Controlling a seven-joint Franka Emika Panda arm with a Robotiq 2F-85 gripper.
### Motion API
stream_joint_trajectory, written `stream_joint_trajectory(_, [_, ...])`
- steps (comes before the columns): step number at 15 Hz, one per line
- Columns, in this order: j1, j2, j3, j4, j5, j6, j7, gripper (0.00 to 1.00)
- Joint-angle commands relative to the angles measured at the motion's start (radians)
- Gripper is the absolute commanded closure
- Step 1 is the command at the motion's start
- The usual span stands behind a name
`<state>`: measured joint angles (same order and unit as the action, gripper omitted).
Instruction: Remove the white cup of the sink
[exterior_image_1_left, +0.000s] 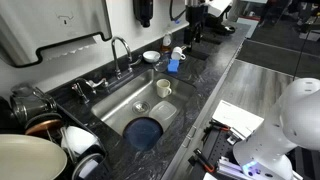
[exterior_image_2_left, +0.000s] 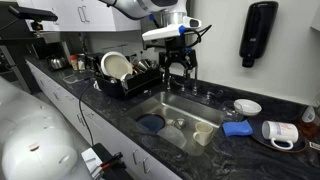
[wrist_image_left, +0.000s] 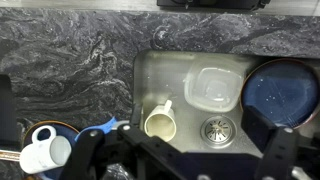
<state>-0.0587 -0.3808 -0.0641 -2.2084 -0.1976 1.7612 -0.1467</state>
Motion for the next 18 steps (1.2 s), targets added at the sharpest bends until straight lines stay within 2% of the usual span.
stream_joint_trajectory(1, [0.004,0.001,-0.003,0.003,-0.001,-0.003,0.001,0.0])
stream_joint_trajectory(7, [0.004,0.001,-0.003,0.003,-0.001,-0.003,0.001,0.0])
stream_joint_trajectory(8, [0.001,0.015,0.006,-0.007,-0.017,0.024,0.033,0.0])
stream_joint_trajectory(13, [-0.002,0.089,0.013,-0.095,0.005,0.284,0.17,0.0])
stream_joint_trajectory(18, [-0.02,0.211,0.022,-0.165,-0.002,0.512,0.389,0.0])
